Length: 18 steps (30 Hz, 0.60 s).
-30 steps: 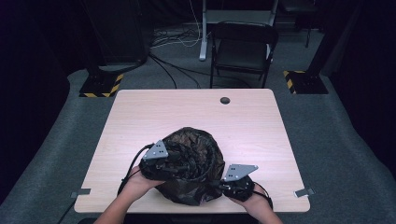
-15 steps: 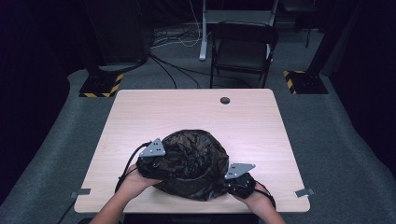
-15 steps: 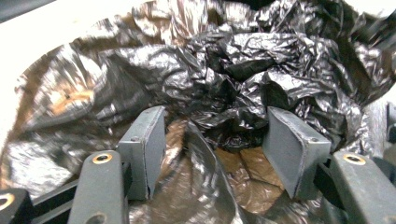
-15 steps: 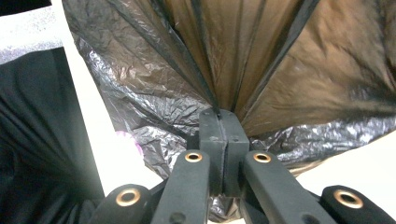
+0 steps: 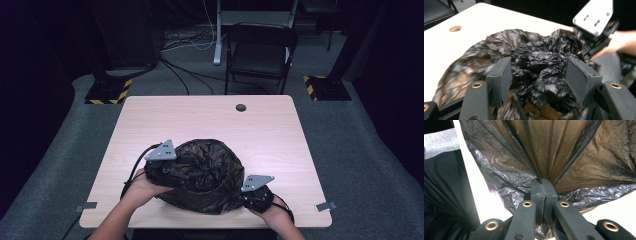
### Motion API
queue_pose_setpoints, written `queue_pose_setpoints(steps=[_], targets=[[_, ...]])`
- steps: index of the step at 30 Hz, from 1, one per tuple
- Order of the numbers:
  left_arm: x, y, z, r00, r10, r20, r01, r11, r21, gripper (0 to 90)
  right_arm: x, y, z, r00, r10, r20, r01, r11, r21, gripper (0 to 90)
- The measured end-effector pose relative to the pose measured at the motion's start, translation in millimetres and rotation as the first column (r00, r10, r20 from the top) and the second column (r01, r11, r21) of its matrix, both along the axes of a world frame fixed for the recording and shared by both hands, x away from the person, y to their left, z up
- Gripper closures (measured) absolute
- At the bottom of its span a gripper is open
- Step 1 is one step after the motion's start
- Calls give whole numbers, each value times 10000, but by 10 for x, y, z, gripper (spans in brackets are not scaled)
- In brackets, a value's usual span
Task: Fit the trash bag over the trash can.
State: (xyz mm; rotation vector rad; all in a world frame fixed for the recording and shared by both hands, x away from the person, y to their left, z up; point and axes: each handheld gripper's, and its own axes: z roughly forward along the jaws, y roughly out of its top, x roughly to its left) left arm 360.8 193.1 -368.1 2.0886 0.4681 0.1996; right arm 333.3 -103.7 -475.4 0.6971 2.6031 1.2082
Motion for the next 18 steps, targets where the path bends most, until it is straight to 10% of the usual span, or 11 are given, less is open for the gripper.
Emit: queue_pose_setpoints(steps=[18], targets=[[249, -201, -264, 9940, 77, -1092, 38, 9945, 1043, 357, 23, -53, -19, 9999, -61, -93, 63, 9998, 174, 900]])
